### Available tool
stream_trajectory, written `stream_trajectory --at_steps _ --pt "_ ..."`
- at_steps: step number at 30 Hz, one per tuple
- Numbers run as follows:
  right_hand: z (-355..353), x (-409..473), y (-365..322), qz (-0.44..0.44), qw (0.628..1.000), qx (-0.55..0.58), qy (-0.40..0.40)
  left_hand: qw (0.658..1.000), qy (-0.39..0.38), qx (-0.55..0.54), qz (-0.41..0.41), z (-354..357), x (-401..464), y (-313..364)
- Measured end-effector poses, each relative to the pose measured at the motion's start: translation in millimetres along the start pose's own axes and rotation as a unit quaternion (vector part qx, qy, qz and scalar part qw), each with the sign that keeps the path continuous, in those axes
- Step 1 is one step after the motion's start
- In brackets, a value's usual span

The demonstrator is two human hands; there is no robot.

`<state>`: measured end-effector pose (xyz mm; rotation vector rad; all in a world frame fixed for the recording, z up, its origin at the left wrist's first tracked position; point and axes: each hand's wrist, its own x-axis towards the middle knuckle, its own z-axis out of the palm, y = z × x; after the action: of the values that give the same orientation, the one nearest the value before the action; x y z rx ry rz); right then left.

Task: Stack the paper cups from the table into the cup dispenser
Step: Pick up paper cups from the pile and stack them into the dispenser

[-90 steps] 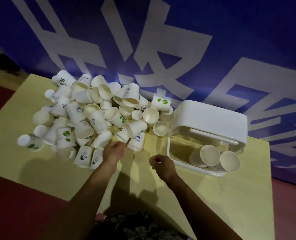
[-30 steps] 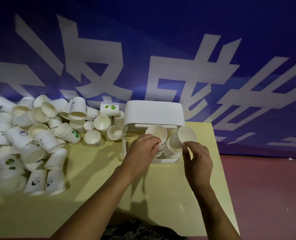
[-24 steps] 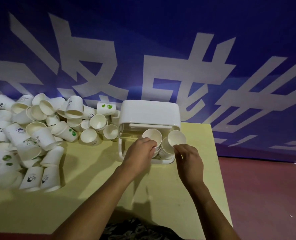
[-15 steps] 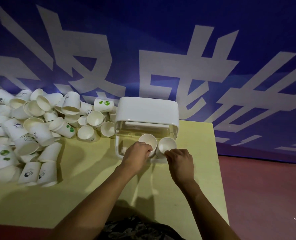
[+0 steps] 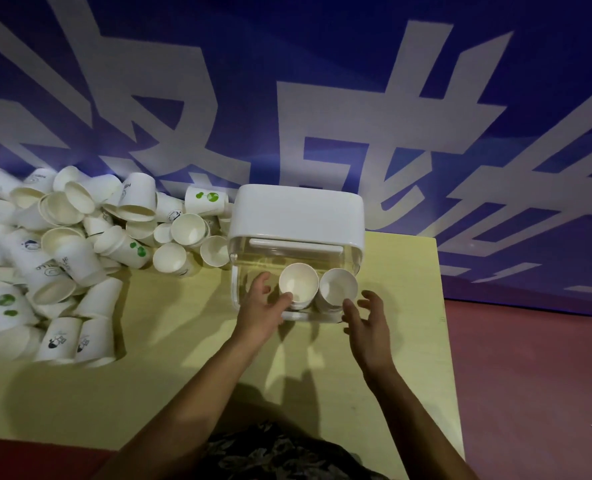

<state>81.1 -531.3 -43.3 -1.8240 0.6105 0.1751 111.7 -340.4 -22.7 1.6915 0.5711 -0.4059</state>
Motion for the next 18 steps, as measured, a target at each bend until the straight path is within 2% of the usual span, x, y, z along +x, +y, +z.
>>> stream_trajectory --at_steps 2,4,10,18 --pt "4 5 -1 0.067 0.990 0.106 -0.061 0.979 -0.094 -0.144 -0.113 4 5 0" --pt "8 8 -5 0.067 0.984 0.142 -0.089 0.964 -0.133 -0.188 -0.132 6 16 -6" --pt "16 22 -16 0.048 0.979 0.164 -0.110 0.960 -0.120 -0.228 -0.112 13 38 0" --pt "36 40 -27 0.063 0.973 0.196 -0.104 0.958 -0.134 -0.222 -0.120 8 68 13"
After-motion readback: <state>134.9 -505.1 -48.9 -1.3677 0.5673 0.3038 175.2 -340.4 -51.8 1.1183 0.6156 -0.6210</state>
